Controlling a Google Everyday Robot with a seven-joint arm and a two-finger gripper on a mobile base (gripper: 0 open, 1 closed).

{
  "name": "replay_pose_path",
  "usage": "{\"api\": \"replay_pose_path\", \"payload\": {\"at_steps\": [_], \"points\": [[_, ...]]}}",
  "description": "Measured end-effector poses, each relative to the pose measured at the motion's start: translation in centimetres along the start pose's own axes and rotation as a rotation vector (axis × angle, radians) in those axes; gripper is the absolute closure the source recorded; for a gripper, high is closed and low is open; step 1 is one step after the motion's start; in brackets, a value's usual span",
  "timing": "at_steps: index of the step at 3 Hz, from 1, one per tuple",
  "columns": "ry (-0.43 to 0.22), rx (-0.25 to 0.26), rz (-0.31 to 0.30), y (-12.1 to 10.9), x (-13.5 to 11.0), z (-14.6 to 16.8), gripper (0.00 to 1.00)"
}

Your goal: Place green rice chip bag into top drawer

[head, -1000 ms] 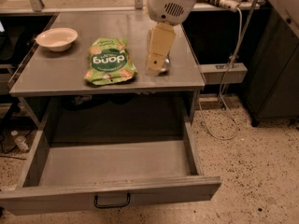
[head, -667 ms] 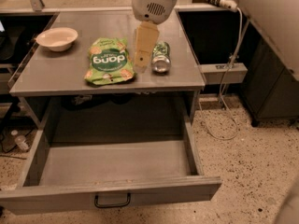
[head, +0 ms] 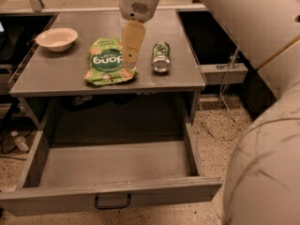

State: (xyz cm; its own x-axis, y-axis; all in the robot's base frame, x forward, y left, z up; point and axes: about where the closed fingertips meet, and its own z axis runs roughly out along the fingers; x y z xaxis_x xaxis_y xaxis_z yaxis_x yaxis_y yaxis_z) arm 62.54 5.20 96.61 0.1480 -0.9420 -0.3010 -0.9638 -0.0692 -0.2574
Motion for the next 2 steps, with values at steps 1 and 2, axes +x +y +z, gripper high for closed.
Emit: {"api": "replay_pose_path", "payload": {"at_steps": [1,2], "points": [[-0.014,0.033,-0.010,-0.5,-0.3,1.3,0.00],[-0.015,0.048,-0.004,-2.4,-0.7,4.0,0.00]]}}
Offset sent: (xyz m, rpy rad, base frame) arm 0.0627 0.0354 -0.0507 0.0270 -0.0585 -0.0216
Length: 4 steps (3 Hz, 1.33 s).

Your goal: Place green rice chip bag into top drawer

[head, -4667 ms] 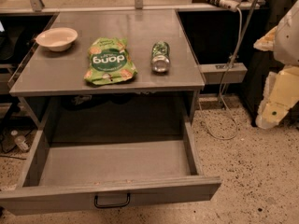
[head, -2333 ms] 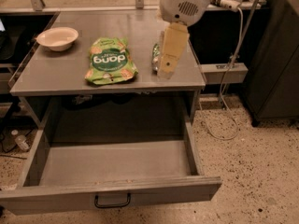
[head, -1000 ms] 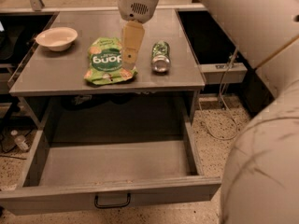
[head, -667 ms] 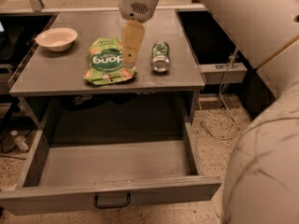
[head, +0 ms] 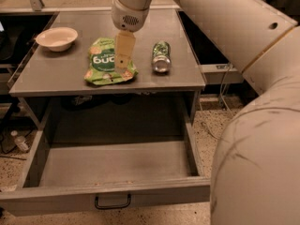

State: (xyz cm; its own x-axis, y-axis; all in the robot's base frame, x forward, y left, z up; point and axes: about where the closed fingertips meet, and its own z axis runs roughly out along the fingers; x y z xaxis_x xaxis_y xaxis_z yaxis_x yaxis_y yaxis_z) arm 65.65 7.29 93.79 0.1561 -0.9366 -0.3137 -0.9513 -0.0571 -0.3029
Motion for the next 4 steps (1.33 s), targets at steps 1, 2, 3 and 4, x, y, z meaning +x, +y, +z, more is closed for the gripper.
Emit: {"api": "replay_pose_path", "payload": {"at_steps": [1,2,3,4], "points": [[0.014,0.011,-0.006,-2.1,0.0,1.9,0.00],[0.024,0.006,-0.023,-3.6,-0.1,3.4,0.00],[0.023,-0.019,-0.032,-5.0,-0.1,6.0,0.00],[0.017,-0.024,-0.031,-5.1,-0.2,7.0,0.00]]}}
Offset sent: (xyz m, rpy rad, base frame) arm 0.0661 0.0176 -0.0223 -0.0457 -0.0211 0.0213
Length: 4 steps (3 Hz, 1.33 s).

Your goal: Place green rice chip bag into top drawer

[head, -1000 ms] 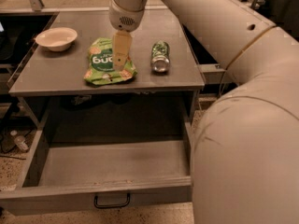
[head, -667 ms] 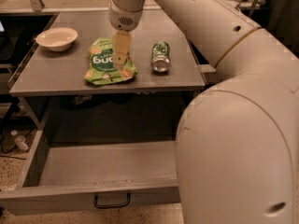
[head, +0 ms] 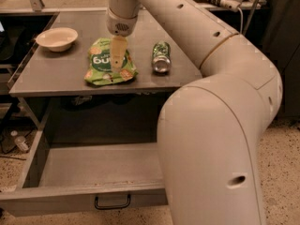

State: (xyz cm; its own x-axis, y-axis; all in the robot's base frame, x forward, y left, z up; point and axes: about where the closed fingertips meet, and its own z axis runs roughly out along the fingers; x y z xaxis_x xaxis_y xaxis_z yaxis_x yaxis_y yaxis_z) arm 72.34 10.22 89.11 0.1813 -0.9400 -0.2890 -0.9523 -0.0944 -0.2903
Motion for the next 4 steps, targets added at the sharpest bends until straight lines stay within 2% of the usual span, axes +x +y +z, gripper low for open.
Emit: {"api": "replay_pose_path", "payload": {"at_steps": [3,4], "points": [[-0.018,-0.023,0.005,-0.1,-0.5,1.7,0.00],[-0.052,-0.060,0.061,2.3,0.5,4.7,0.00]]}}
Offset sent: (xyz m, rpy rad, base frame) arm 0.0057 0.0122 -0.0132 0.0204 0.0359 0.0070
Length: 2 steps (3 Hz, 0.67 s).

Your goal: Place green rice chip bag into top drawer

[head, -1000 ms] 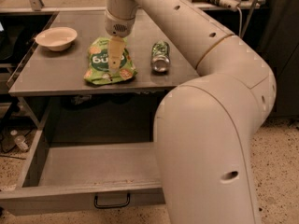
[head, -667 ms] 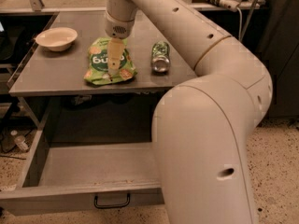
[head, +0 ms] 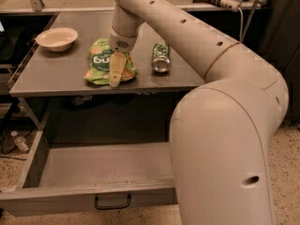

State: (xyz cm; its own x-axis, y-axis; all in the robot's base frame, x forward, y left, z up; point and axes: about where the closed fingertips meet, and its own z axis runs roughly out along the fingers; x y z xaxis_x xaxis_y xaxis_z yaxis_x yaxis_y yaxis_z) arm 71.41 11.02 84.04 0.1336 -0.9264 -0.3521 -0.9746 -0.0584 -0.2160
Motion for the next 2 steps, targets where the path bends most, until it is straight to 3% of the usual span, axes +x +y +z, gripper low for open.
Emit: {"api": "replay_pose_path", "payload": {"at_steps": [1,2], "points": [[0.002,-0.003,0.000,0.10,0.07,0.22,0.00],[0.002,-0.003,0.000,0.10,0.06,0.22,0.16]]}}
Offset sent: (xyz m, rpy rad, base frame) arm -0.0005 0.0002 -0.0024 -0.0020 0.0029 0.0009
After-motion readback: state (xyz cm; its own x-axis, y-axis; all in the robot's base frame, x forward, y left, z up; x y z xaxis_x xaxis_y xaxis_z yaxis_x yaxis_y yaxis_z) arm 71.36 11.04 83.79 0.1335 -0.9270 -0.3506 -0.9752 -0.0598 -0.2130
